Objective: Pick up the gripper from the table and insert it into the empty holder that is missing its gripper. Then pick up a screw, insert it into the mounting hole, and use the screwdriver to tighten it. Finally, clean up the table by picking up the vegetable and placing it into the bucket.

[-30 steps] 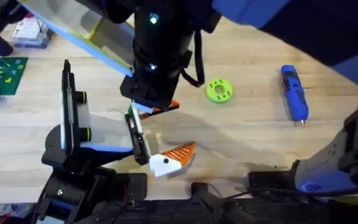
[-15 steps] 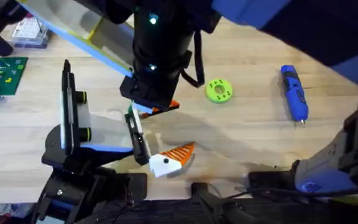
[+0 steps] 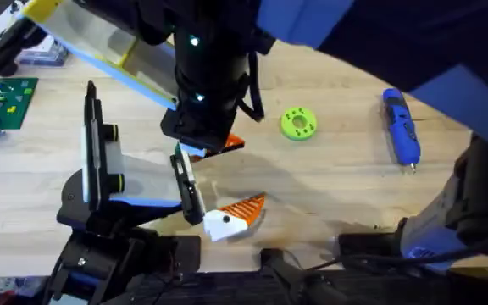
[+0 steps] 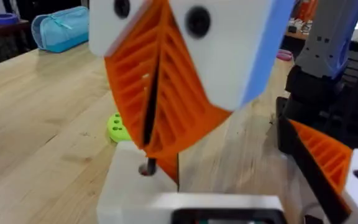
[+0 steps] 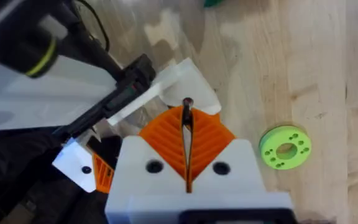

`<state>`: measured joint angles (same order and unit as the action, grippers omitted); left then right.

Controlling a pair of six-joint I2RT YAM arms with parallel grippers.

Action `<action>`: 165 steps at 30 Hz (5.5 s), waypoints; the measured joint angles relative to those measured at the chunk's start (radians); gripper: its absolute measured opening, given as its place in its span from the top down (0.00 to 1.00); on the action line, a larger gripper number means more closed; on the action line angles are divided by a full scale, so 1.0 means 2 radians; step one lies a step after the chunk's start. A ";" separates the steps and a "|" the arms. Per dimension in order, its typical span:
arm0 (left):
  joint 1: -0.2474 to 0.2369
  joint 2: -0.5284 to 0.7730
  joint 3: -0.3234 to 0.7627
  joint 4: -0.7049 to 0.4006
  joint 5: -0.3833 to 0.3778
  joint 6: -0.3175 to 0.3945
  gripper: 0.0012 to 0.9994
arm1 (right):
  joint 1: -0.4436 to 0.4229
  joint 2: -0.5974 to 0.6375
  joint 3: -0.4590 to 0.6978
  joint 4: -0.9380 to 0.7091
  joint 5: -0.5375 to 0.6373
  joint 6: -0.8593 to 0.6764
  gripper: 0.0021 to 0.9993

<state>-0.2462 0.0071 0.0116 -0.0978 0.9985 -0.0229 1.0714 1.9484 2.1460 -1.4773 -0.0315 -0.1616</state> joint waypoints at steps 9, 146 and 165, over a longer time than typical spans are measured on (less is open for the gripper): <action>0.000 0.000 0.000 0.000 0.000 0.000 0.01 | 0.000 0.000 0.000 0.000 0.000 0.000 0.99; 0.001 0.002 0.000 0.000 -0.002 -0.002 0.01 | -0.059 -0.029 0.000 0.006 0.007 0.005 0.00; 0.001 0.002 0.000 0.000 -0.002 0.002 0.82 | -0.172 -0.098 -0.094 -0.004 0.003 0.083 0.00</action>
<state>-0.2436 0.0116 0.0116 -0.0975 0.9955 -0.0189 0.7275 1.7532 1.9582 -1.4862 -0.0246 0.0045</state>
